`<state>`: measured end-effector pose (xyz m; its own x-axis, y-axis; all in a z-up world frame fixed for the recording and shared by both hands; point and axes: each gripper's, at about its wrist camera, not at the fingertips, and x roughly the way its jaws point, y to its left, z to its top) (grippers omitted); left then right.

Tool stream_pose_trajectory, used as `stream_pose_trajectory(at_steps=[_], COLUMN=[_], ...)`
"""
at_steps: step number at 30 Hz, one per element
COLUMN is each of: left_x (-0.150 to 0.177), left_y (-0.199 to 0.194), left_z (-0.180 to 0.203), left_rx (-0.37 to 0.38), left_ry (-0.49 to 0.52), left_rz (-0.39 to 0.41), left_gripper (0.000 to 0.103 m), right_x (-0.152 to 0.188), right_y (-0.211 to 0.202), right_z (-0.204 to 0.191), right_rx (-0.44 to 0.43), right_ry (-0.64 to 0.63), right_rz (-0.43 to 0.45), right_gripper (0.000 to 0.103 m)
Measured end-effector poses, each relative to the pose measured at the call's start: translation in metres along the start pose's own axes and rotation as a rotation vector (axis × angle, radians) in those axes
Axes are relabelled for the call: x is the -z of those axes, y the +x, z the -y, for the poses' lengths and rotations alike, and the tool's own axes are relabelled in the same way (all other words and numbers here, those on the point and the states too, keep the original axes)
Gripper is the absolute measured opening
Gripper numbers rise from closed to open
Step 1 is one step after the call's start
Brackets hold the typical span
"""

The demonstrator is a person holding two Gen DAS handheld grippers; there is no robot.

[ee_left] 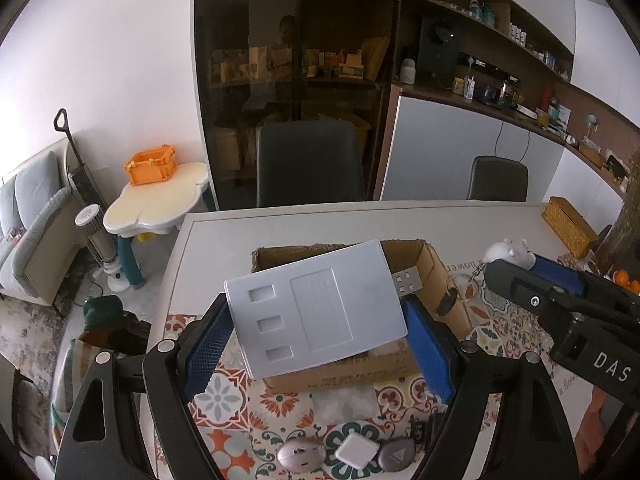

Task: Organize rigid objects
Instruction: 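Carry the figurine keychain and power strip over the box and lower them, then open both tools to drop the power strip and keychain into the box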

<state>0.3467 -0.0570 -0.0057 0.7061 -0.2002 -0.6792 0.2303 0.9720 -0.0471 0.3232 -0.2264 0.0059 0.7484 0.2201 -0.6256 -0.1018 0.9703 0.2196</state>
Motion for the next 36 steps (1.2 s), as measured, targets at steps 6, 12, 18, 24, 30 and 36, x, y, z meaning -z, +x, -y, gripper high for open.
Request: stream_pose_trajectory(at_steps=[6, 12, 18, 24, 30, 36], left_x=[-0.010, -0.013, -0.008, -0.004, -0.003, -0.004], left_y=[0.028, 0.057, 0.080, 0.090, 0.076, 0.054], left_z=[0.001, 0.006, 0.007, -0.001, -0.022, -0.036], left_rx=[-0.007, -0.022, -0.049, -0.041, -0.110, -0.160], left_ry=[0.023, 0.059, 0.068, 0.037, -0.024, -0.030], left_rz=[-0.053, -0.125, -0.204, -0.238, -0.205, -0.145], left_gripper=[0.084, 0.084, 0.085, 0.095, 0.097, 0.098], right_x=[-0.016, -0.019, -0.018, -0.018, -0.021, -0.025], right_y=[0.020, 0.044, 0.062, 0.071, 0.079, 0.085], right_z=[0.005, 0.016, 0.024, 0.027, 0.021, 0.010], right_rx=[0.012, 0.022, 0.035, 0.041, 0.033, 0.046], right_ry=[-0.006, 0.014, 0.021, 0.021, 0.016, -0.006], right_rz=[-0.019, -0.075, -0.111, -0.135, -0.153, -0.162], right_gripper=[0.053, 0.053, 0.053, 0.053, 0.053, 0.075])
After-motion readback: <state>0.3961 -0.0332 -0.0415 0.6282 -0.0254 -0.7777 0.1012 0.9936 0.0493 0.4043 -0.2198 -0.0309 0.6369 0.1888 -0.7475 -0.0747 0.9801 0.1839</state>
